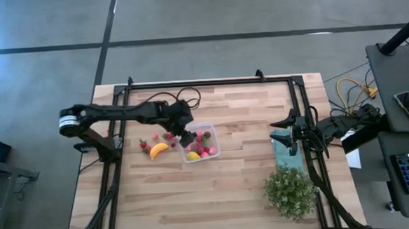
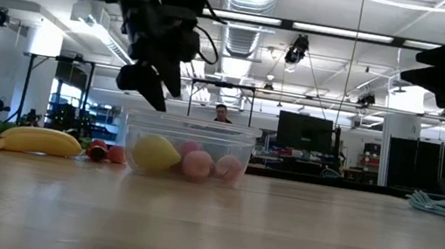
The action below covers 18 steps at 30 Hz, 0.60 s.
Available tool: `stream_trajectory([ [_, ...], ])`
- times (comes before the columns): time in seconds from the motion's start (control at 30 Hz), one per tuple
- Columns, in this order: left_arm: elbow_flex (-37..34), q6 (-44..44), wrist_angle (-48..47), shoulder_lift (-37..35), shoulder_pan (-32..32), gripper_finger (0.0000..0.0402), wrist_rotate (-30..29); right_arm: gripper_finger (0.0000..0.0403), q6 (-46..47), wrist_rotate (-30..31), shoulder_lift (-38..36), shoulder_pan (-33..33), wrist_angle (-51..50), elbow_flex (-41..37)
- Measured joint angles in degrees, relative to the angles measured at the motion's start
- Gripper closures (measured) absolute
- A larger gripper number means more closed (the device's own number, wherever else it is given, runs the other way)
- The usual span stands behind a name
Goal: Pick and placing Produce into tupperware
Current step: Put the peach into the transparent bin
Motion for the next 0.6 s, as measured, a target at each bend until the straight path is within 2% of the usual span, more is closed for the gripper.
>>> stream_trajectory([
  [0.13,-0.2,10.2,-3.3,-2.4,1.7,0.0146,-3.7,0.017,0.0,0.0,0.0,0.0,0.0,0.0],
  [0.27,-0.3,24.7,-12.4,-6.6,3.2,0.0142,-13.5,0.017,0.0,0.0,0.0,0.0,0.0,0.0],
  [0.37,-1.9,30.4,-16.6,-9.4,3.2,0.0142,-19.1,0.017,0.0,0.0,0.0,0.0,0.0,0.0],
  [0.6,-11.7,36.6,-8.9,-13.4,3.2,0.0142,-15.2,0.017,0.0,0.0,0.0,0.0,0.0,0.0],
])
